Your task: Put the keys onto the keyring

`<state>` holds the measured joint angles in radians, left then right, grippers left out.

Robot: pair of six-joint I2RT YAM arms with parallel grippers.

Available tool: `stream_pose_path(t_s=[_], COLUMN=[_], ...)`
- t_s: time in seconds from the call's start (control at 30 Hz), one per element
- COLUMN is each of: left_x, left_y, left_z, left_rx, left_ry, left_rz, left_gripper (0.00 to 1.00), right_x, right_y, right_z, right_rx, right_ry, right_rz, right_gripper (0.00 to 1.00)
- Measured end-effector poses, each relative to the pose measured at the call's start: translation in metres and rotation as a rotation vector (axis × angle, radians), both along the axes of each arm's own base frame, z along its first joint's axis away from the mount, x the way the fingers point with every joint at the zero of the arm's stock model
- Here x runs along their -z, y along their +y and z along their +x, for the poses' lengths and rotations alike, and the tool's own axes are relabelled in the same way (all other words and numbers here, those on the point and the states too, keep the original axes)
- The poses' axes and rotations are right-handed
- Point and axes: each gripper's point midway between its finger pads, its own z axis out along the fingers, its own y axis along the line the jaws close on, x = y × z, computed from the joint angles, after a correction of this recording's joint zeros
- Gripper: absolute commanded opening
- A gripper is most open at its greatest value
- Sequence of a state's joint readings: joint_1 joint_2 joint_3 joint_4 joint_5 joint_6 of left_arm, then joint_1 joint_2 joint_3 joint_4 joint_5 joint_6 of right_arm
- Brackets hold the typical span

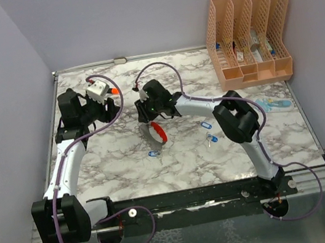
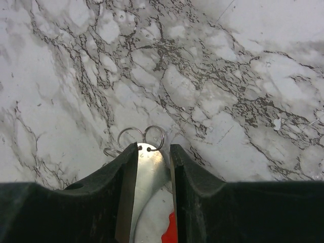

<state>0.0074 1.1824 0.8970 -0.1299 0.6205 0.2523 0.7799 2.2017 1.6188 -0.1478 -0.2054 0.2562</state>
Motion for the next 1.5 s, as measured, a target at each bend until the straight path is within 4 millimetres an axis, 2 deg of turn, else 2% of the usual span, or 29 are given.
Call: stream_pose_path(t_s=[0.3, 0.47, 0.7, 0.97, 1.1, 1.17, 1.27, 1.37, 1.43, 1.47, 1.5], left_x=[-0.003, -0.003, 0.001, 0.000, -0.003, -0.006, -0.016, -0.026, -0.030, -0.030, -0.029], left_y=[0.001, 0.001, 0.002, 0.002, -0.004, -0.010, -0.021, -0.031, -0.039, -0.043, -0.047], left_z=[0.003, 0.005, 0.007, 0.007, 0.007, 0.006, 0.003, -0.003, -0.008, -0.011, -0.013], left_rx=[-0.009, -0.010, -0.013, -0.009, 0.016, 0.050, 0.117, 0.192, 0.236, 0.254, 0.269], left_ry=[-0.012, -0.012, -0.004, -0.006, 0.001, 0.009, 0.007, -0.006, -0.011, -0.009, -0.005], left_rz=[-0.008, -0.010, -0.011, -0.019, -0.053, -0.082, -0.118, -0.139, -0.143, -0.144, -0.144], left_gripper=[0.56, 0.56, 0.56, 0.57, 0.60, 0.61, 0.61, 0.61, 0.62, 0.62, 0.62], right_x=[0.025, 0.026, 0.027, 0.029, 0.025, 0.019, -0.006, -0.047, -0.086, -0.089, -0.117], right_y=[0.000, 0.009, 0.013, 0.014, 0.005, -0.005, -0.017, -0.026, -0.034, -0.035, -0.039], right_z=[-0.003, -0.002, -0.004, -0.005, -0.013, -0.020, -0.028, -0.035, -0.040, -0.040, -0.043], right_rx=[-0.031, -0.055, -0.077, -0.078, -0.071, -0.064, -0.063, -0.071, -0.073, -0.075, -0.074], right_ry=[0.031, 0.035, 0.043, 0.034, 0.015, 0.002, -0.043, -0.119, -0.196, -0.208, -0.262], right_rz=[-0.034, -0.015, -0.003, 0.007, 0.014, 0.012, 0.028, 0.074, 0.120, 0.123, 0.162], right_gripper=[0.33, 0.31, 0.05, 0.01, 0.01, 0.01, 0.01, 0.01, 0.01, 0.01, 0.01])
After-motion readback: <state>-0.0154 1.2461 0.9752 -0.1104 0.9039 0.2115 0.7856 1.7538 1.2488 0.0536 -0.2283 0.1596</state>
